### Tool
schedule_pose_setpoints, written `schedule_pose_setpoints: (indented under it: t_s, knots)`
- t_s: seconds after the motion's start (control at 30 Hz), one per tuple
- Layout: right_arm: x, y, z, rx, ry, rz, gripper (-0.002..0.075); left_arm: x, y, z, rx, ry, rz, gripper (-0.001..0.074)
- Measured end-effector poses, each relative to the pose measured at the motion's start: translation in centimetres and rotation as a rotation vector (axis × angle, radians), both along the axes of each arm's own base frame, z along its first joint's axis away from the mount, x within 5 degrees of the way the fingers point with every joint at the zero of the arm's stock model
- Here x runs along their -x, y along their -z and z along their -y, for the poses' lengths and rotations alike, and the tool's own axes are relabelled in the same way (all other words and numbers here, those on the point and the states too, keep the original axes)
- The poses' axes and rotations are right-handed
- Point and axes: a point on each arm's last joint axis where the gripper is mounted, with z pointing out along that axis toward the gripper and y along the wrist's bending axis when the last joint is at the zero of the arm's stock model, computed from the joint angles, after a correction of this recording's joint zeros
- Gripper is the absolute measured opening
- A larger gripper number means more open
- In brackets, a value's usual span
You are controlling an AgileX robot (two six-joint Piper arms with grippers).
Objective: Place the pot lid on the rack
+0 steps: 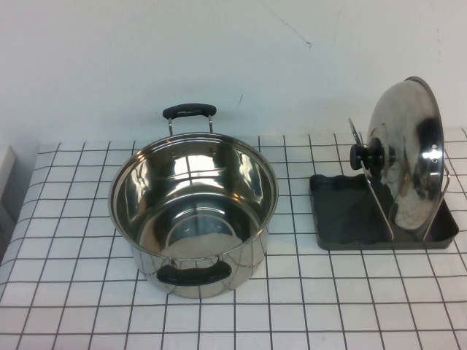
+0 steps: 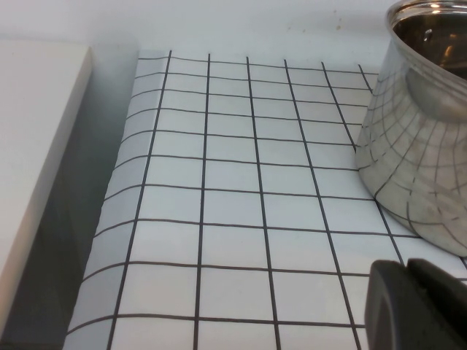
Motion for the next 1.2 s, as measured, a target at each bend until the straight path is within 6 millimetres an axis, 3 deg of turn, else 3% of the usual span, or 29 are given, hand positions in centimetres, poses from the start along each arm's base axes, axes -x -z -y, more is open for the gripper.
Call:
schedule_pose_setpoints:
  t_s: [0.43,0.77,1.2]
  knots:
    - [0.00,0.00,0.02,0.005,0.000,0.000,-0.0001,0.00,0.00,0.00,-0.002,0.001,0.000,-0.0002]
    - [0.00,-0.02,0.03,0.151,-0.054,-0.012,-0.0001,0.00,0.00,0.00,-0.002,0.001,0.000,-0.0002]
    - [-0.02,-0.05,0.03,0.170,-0.060,-0.009,-0.0001,0.00,0.00,0.00,-0.002,0.001,0.000,-0.0002]
